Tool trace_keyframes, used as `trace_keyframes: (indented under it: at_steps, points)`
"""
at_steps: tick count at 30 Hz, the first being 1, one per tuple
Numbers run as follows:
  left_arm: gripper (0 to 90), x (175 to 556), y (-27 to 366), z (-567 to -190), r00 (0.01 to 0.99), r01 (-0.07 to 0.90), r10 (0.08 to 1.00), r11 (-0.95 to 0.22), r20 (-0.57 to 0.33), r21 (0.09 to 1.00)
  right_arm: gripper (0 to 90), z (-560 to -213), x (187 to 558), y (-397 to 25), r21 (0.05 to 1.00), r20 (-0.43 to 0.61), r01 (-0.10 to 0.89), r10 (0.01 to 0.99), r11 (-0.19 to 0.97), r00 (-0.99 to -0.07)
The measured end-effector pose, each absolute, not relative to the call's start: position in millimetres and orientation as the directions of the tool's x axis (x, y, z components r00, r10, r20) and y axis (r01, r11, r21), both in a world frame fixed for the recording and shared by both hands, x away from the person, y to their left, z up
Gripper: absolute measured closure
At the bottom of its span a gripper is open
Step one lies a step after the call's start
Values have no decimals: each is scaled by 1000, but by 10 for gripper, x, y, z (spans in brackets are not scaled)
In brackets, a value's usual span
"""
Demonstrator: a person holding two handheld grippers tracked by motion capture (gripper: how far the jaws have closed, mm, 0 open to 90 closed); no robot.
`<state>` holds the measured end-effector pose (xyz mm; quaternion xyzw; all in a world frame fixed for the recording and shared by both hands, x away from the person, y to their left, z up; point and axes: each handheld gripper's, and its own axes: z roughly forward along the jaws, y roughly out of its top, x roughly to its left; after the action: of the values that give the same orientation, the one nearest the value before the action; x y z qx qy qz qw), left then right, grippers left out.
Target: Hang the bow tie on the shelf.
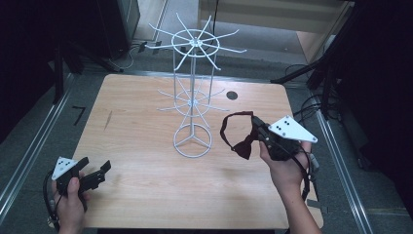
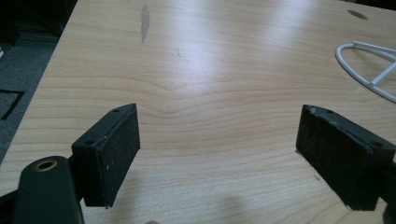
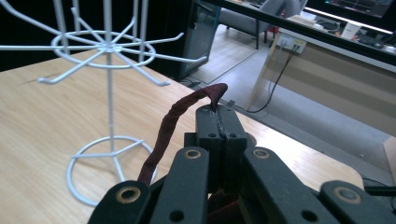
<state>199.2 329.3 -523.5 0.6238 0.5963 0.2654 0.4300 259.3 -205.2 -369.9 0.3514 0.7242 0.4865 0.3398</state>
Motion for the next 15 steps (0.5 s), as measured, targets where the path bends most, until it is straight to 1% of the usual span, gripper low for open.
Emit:
trace_keyframes:
  at_steps: [7, 15]
  points:
    - [145, 1992, 3290, -5235, 146, 515, 972, 84, -183, 853, 900, -3692, 2528, -1987, 944, -157, 157, 814, 291, -559]
    - [145, 1993, 3295, -5236, 148, 514, 972, 83, -184, 854, 900, -3661, 2598, -1883, 943, -163, 144, 796, 299, -583]
